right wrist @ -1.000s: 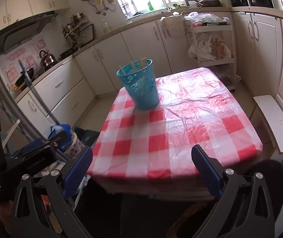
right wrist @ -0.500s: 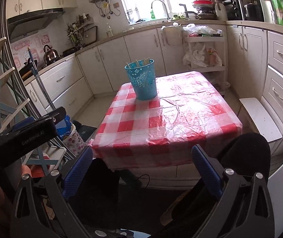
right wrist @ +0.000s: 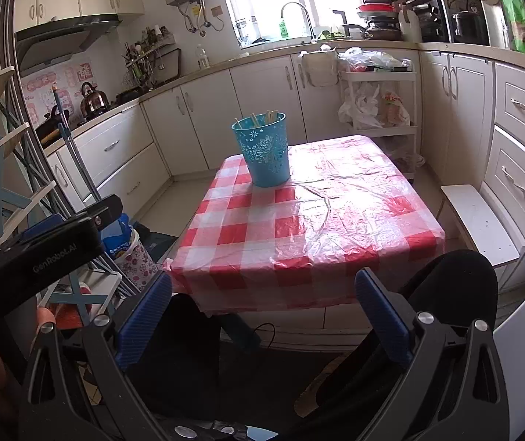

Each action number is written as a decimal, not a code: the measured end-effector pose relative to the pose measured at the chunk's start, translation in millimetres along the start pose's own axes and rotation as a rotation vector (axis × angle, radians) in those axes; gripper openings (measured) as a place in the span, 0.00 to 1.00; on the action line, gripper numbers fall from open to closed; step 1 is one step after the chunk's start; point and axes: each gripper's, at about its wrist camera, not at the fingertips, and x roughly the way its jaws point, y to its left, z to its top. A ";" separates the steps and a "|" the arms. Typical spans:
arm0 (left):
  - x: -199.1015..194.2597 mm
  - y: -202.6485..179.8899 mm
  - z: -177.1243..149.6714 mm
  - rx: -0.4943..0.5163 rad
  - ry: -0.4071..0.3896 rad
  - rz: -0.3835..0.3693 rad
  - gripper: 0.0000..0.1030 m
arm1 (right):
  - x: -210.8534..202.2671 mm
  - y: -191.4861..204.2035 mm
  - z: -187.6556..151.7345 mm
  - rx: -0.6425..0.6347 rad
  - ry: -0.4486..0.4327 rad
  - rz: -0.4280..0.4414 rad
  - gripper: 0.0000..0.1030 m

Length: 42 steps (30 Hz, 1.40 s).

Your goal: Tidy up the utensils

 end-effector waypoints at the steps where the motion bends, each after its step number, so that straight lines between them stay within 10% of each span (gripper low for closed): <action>1: -0.3 -0.8 0.0 0.000 0.000 -0.002 0.93 | -0.6 -0.4 -0.3 0.001 -0.001 -0.001 0.93; 42: -6.0 0.3 -2.5 -0.007 -0.008 -0.018 0.93 | -9.1 -5.9 -1.4 -0.004 -0.008 -0.013 0.93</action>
